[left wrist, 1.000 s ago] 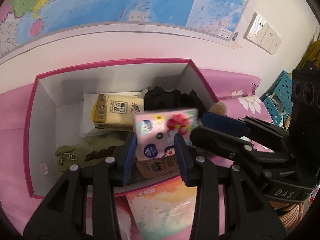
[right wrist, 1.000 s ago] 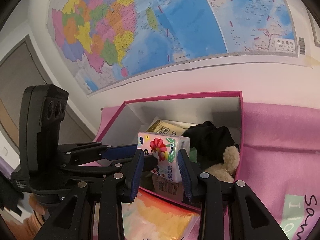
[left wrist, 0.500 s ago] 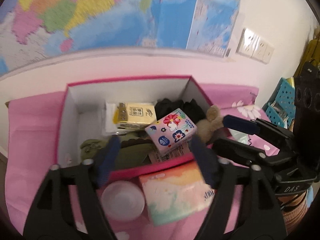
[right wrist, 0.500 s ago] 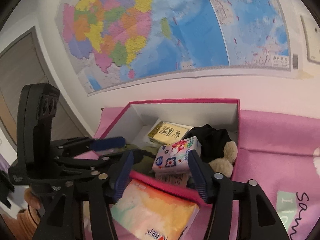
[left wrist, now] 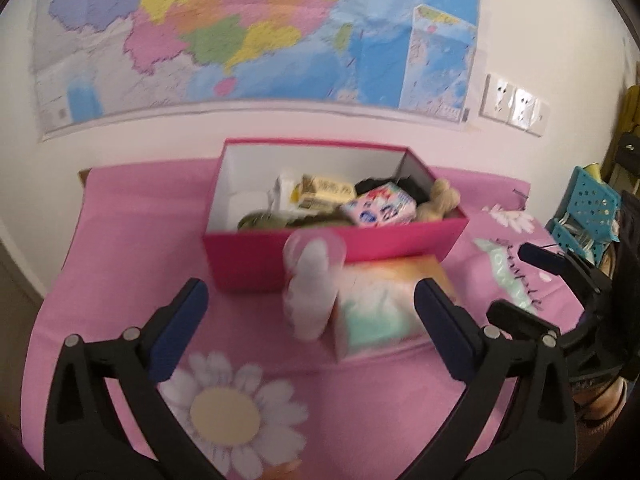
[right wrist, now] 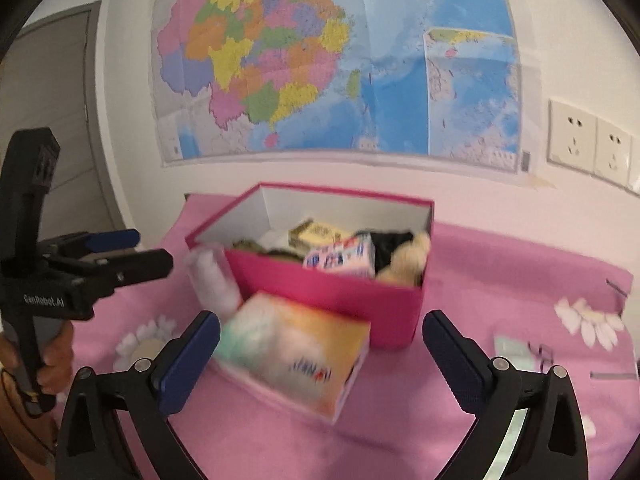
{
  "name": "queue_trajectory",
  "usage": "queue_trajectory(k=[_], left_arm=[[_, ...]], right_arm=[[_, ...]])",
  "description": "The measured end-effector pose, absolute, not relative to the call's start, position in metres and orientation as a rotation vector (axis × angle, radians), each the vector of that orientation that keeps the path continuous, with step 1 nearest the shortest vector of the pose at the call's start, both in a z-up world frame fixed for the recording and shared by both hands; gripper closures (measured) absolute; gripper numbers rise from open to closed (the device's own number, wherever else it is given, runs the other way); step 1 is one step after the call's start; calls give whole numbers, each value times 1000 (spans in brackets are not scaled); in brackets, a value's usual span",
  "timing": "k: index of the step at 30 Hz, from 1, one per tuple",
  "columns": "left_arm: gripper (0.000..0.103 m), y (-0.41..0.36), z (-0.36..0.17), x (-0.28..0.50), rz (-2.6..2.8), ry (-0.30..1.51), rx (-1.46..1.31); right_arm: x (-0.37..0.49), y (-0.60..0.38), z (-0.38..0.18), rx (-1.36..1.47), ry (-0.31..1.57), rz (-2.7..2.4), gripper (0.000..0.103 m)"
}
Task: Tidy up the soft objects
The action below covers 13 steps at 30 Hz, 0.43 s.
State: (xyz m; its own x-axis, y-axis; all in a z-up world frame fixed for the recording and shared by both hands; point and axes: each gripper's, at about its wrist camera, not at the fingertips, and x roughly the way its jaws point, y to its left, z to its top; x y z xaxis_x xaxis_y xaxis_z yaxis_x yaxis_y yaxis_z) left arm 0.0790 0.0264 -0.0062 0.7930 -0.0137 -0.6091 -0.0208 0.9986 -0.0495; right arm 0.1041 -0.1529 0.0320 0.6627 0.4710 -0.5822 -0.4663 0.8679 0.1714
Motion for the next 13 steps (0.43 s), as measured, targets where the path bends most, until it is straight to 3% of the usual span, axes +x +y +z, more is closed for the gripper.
queue_trajectory(k=[13], left_arm=[[0, 26, -25, 45, 66, 693, -64]], right_arm=[[69, -136, 10, 10, 724, 559, 0]])
